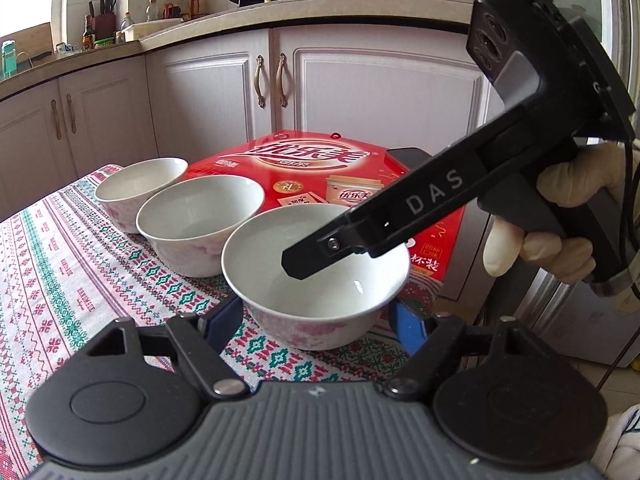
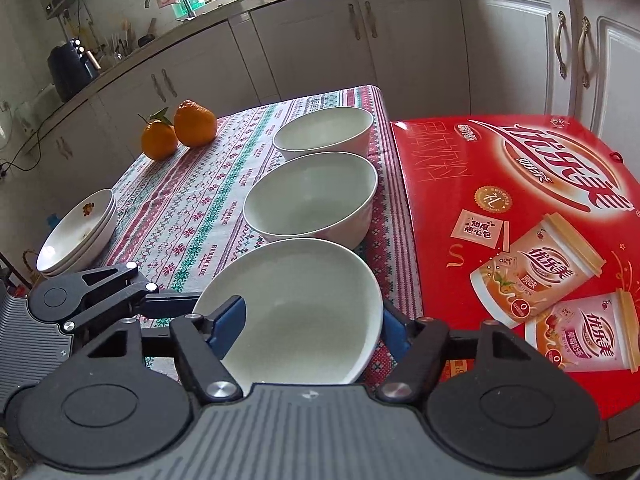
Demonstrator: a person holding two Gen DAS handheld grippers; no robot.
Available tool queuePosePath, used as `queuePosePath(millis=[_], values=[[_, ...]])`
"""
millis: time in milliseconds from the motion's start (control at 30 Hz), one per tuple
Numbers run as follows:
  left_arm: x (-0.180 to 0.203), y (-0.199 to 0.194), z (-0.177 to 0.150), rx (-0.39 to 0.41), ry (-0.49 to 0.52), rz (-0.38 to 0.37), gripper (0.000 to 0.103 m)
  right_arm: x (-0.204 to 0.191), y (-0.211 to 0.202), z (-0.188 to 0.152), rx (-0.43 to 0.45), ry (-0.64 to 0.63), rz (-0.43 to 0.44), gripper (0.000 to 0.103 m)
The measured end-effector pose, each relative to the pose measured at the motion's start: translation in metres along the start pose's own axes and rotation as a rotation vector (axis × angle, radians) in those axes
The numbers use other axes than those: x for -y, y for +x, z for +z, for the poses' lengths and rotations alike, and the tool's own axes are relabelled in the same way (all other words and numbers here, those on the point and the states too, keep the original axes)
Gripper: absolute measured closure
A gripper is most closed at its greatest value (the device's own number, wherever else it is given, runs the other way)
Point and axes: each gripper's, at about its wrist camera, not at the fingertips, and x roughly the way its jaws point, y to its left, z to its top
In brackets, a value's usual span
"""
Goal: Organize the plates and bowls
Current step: 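Grasp the rim of a pink-flowered white bowl with the right gripper, then lift the bowl with the right gripper and carry it toward another white bowl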
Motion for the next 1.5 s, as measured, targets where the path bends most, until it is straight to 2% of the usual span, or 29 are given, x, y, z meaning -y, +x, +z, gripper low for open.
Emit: queuePosePath(millis=[333,533,1133,1500], values=[[-0.007,-0.017,0.0,-0.005,-0.028,0.003,0.024,-0.017,-0.005,0.003,0.003,-0.019,0.017,0.027],[-0.019,-0.035,-0.006,-0.01,-0.045,0.042,0.024,-0.04,0.002,0.011,-0.005,-0.061,0.056,0.027],[-0.071,-0.081,-0.032,-0.02,-0.152,0.191,0.024,-0.12,0.057,0.038,-0.056,-0.21,0.179,0.027],[-0.099,-0.09,-0.045,-0.024,-0.208,0.247,0.024,-0.147,0.09,0.052,-0.085,-0.254,0.21,0.027]])
